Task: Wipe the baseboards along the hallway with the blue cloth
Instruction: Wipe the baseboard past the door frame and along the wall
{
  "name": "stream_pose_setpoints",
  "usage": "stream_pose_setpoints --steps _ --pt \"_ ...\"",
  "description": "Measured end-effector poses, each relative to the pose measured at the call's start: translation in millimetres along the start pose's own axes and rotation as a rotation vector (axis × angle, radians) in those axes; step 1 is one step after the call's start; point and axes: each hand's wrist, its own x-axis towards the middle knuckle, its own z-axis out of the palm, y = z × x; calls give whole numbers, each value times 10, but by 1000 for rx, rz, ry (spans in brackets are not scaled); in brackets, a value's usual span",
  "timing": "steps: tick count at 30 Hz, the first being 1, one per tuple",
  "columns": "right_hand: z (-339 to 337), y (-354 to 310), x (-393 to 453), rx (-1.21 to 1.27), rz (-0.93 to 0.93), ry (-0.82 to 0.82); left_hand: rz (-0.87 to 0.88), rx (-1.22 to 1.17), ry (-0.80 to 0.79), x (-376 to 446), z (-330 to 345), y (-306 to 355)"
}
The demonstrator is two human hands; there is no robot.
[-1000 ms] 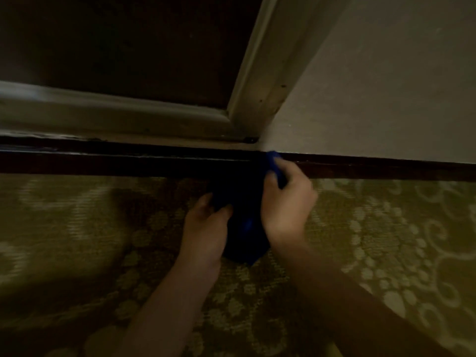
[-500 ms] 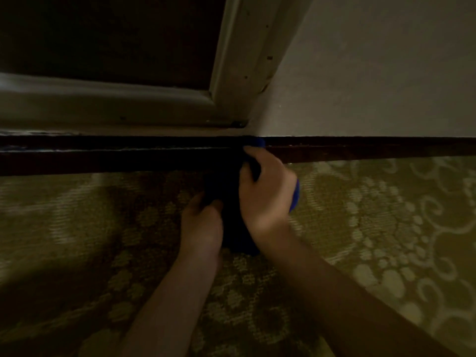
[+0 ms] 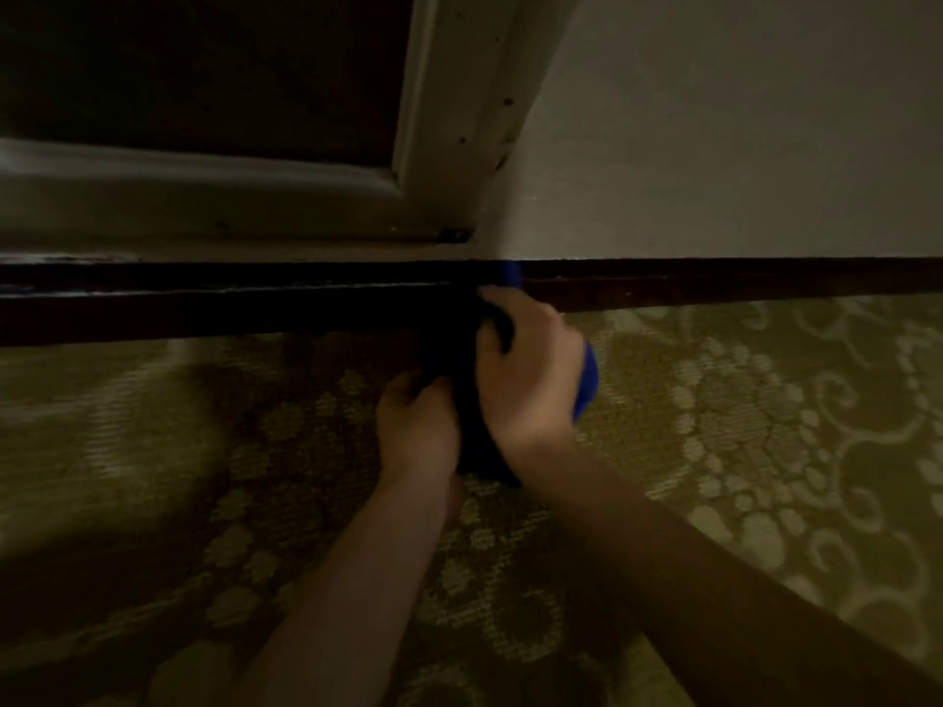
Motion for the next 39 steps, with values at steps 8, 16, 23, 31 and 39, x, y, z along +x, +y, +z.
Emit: stream_pose_setpoints --steps 8,16,23,31,39 --pt "39 -196 83 343 243 183 5 -56 49 -90 -324 125" --pt "186 -351 -99 135 -110 -25 120 -35 -30 -10 -577 56" --pt "110 -379 -38 168 121 78 106 -239 -71 72 -652 27" --pt "155 -513 -33 208 -41 -77 103 -289 -68 115 -669 -7" --pt "393 -536 -243 -11 -380 25 108 -297 -58 94 -649 -7"
